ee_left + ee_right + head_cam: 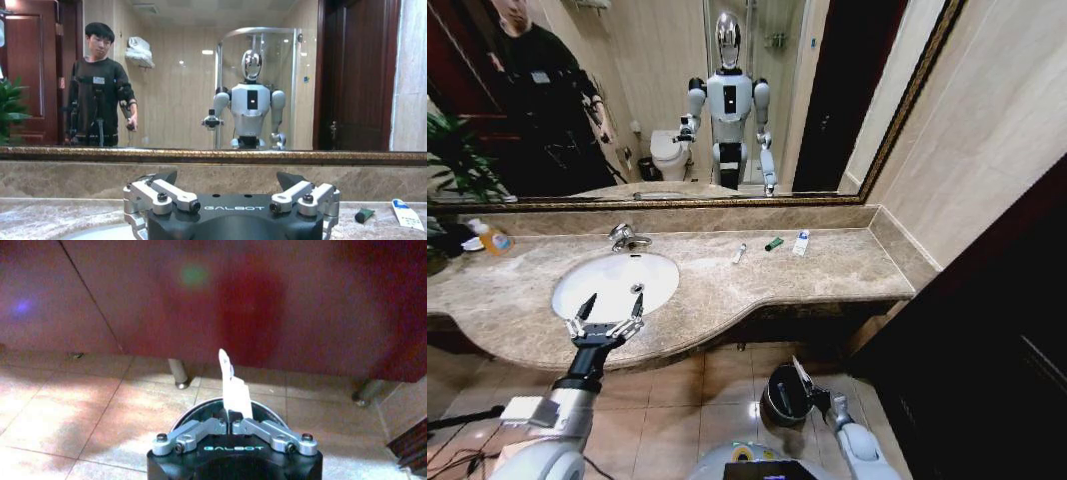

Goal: Pick up the trash from the sink and place it in the trash bin.

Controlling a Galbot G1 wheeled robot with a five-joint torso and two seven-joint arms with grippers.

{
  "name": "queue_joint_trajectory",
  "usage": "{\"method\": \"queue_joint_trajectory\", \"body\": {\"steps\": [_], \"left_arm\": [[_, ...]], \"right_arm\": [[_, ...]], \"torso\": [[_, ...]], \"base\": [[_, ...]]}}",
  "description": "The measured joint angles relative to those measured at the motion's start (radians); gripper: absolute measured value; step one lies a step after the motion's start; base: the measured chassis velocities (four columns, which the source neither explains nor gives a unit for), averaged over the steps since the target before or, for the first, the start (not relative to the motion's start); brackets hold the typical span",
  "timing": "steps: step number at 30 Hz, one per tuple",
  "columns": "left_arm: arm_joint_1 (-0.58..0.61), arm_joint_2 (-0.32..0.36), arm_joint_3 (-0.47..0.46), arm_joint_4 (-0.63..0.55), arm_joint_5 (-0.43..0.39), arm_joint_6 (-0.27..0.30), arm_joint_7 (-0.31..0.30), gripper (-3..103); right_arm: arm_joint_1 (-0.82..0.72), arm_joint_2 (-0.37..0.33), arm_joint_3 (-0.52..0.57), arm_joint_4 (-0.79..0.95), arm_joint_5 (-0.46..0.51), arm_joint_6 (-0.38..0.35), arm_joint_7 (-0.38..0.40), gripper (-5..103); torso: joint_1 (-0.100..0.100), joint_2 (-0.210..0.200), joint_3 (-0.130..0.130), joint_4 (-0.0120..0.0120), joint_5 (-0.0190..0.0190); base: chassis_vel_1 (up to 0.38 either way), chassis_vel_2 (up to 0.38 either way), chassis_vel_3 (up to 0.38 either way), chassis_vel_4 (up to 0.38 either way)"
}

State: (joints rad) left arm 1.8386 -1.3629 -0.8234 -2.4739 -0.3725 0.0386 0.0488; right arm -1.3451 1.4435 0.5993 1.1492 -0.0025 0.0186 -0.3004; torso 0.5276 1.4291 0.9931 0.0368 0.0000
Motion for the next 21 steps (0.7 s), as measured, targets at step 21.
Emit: {"method": "queue_joint_trajectory", "body": {"steps": [21], "left_arm": [[0.000,0.000,0.000,0.000,0.000,0.000,0.000,100]], "right_arm": [[0.019,0.027,-0.005,-0.063,-0.055,0.033,0.028,9]], "torso": [[0.000,0.000,0.000,0.0000,-0.0001]], "base": [[0.000,0.000,0.000,0.000]]}}
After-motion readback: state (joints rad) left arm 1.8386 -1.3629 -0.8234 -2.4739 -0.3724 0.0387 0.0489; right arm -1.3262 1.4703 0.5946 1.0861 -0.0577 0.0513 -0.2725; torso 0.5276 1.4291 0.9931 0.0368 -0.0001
